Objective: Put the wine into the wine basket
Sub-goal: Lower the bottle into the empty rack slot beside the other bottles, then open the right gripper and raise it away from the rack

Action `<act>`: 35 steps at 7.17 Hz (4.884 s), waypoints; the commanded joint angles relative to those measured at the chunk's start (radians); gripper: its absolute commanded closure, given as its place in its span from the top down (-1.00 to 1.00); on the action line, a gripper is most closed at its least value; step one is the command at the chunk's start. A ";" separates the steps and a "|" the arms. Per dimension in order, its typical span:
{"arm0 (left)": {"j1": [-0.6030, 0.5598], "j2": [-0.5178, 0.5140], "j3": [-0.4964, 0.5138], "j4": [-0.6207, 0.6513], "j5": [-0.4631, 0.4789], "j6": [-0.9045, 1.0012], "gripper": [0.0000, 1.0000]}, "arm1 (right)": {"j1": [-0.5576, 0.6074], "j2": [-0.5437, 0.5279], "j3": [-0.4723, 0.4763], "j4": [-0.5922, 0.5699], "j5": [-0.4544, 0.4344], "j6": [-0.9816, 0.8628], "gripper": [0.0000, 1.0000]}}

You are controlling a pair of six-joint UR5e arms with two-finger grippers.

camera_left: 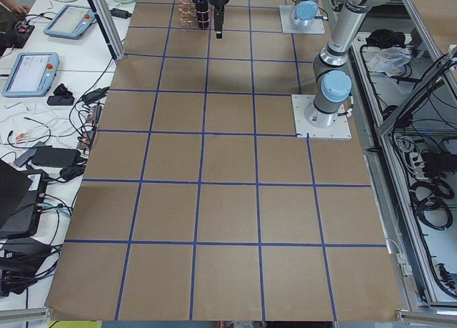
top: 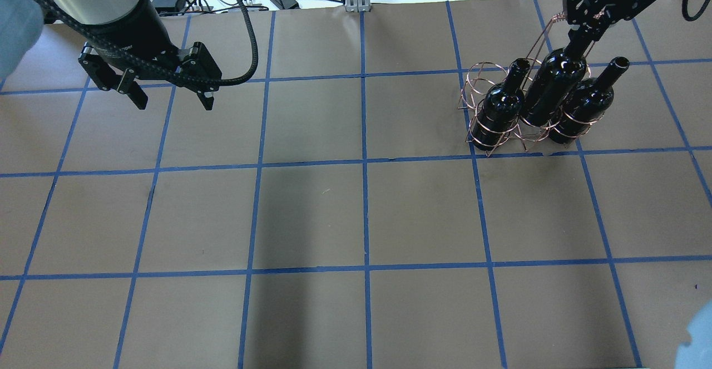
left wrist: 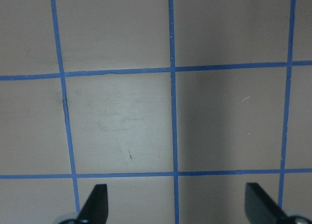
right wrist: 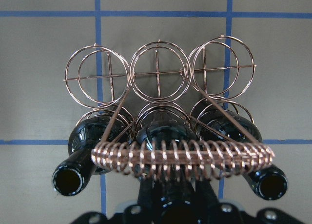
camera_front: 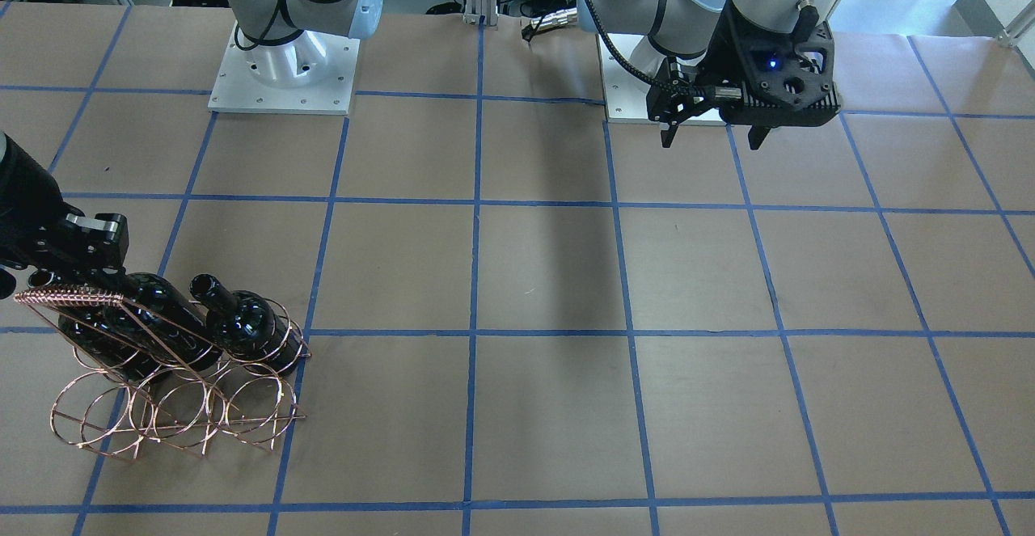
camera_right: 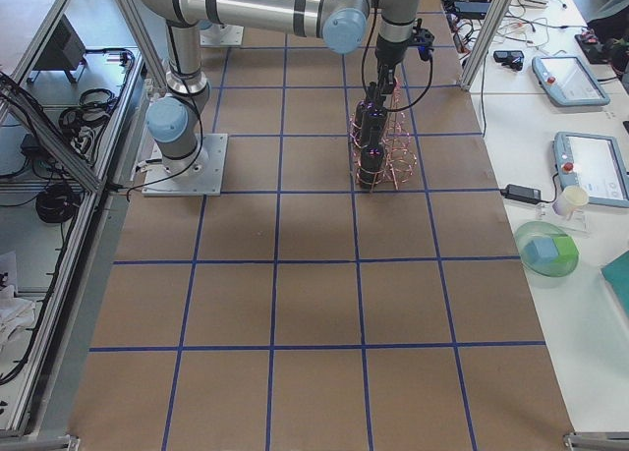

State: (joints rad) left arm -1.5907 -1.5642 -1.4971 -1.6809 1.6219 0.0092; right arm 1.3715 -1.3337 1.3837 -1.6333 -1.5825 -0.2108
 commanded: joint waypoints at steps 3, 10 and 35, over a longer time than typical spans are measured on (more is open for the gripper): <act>0.000 0.000 0.000 0.018 0.001 0.000 1.00 | 0.000 0.002 0.080 -0.074 -0.007 0.008 -0.67; 0.003 0.003 0.000 0.017 0.032 0.000 1.00 | 0.003 -0.186 0.071 0.088 -0.011 0.028 0.40; 0.012 0.049 0.000 0.018 -0.082 -0.003 1.00 | 0.251 -0.243 0.074 0.156 0.019 0.246 1.00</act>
